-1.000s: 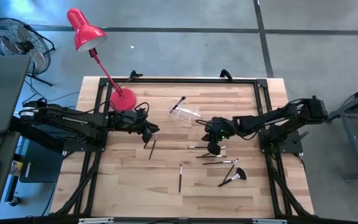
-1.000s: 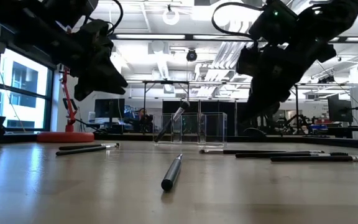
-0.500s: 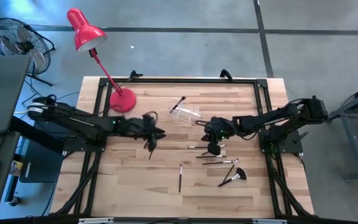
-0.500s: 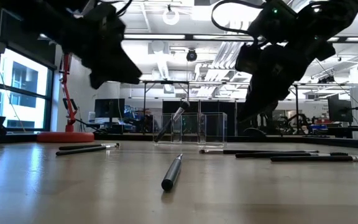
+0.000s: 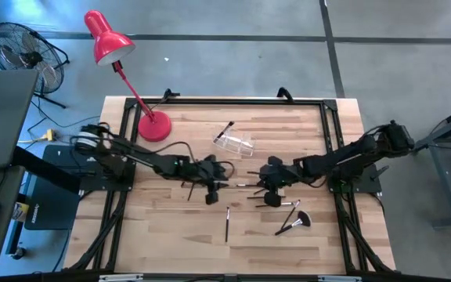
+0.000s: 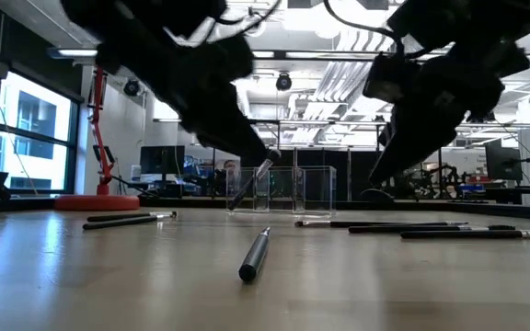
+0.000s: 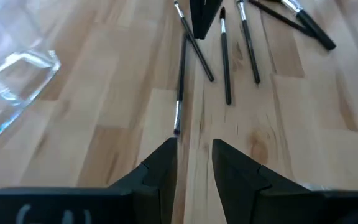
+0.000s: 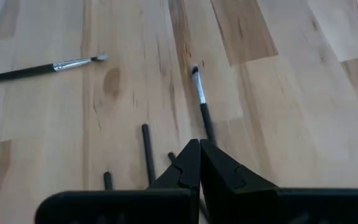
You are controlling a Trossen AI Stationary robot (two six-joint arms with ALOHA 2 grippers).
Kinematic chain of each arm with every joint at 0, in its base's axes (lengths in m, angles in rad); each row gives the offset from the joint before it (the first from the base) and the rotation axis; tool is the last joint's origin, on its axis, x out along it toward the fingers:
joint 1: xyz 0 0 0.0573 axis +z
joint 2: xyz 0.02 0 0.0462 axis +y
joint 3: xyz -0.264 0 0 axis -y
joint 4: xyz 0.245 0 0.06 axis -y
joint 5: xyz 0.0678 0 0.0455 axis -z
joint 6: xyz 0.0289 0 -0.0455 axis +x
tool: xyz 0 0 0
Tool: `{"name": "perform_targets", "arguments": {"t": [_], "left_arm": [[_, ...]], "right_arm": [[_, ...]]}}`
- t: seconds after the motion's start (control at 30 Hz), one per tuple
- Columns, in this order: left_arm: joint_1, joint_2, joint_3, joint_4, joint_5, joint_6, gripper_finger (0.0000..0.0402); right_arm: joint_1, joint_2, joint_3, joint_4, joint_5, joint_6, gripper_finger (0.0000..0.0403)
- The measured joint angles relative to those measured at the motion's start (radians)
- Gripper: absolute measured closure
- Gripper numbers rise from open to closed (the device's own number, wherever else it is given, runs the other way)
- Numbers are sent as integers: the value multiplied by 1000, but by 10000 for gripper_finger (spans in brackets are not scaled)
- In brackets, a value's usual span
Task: Put items in baskets/containers
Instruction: Put the eyeshadow brush into the transparent organizer
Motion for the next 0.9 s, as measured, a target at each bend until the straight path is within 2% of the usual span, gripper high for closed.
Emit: {"name": "perform_targets", "arguments": {"t": [0.1, 0.23, 0.43, 0.77, 0.9], "left_arm": [[1, 74, 64, -7, 0, 20, 302], [1, 156, 155, -27, -5, 125, 302], [1, 231, 250, -146, -9, 180, 302], [2, 265, 265, -201, -12, 175, 302], [1, 265, 264, -202, -59, 175, 302]], "right_arm": [[21, 0, 0, -18, 28, 40, 402], [31, 0, 0, -29, 48, 55, 402], [27, 0, 0, -45, 48, 47, 402], [26, 0, -1, -56, 61, 5, 402], [26, 0, -1, -56, 61, 5, 402]]}}
